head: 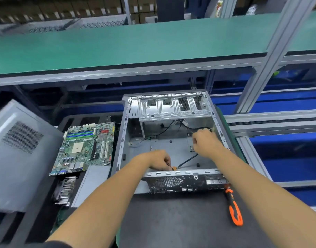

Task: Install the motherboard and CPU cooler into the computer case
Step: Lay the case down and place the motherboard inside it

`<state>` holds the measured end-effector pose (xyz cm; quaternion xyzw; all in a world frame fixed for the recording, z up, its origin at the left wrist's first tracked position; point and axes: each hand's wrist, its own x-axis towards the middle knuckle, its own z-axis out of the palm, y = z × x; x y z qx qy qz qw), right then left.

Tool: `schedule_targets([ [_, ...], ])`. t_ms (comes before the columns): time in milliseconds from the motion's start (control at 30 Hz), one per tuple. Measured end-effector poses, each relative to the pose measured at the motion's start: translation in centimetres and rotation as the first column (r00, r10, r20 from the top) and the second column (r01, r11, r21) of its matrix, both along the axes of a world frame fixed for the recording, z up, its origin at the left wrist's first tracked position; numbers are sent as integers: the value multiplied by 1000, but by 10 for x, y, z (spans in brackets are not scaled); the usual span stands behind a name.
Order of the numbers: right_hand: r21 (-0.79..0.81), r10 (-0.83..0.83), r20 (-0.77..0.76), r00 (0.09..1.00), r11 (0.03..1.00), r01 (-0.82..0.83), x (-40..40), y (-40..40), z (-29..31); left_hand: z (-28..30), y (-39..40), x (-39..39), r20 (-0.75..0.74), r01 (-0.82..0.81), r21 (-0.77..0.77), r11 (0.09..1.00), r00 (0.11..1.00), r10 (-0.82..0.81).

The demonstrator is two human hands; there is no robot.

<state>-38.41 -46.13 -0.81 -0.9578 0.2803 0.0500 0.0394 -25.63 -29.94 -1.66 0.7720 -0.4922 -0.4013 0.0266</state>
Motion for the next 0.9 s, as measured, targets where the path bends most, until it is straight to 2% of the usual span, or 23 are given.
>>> schedule_targets([
  [33,20,6,28,1000,1000,-7,0,1,1,1,0,2,14,-36,-18,999,999,36],
  [100,109,26,44,999,994,-30,0,3,2,0,0,8,148,-87,-15,996,985,88],
  [200,238,70,-33,997,969,-61,-1,5,0,-1,3,11,311,-145,90,985,944,111],
  [300,254,78,-15,997,965,-72,0,6,-2,-1,0,15,432,-169,-20,985,887,161],
  [367,240,65,17,998,968,-67,1,5,-3,2,-1,18,496,-122,-57,991,858,134],
  [467,233,37,20,999,972,-40,2,4,-4,3,2,25,523,-65,64,996,852,22],
  [567,127,-7,44,999,992,1,3,2,-5,2,8,33,562,-39,177,983,824,-69],
  [667,12,-72,139,988,997,71,7,2,-10,-2,11,42,573,-28,298,954,805,-155],
  [733,-3,-128,179,975,991,131,14,2,-11,-6,11,46,565,-14,335,942,803,-189],
  [800,68,-203,123,971,978,196,26,1,-9,-10,10,46,555,11,333,943,806,-206],
  [900,106,-273,-90,958,954,282,40,-2,-10,-14,8,42,528,33,319,947,824,-206],
])
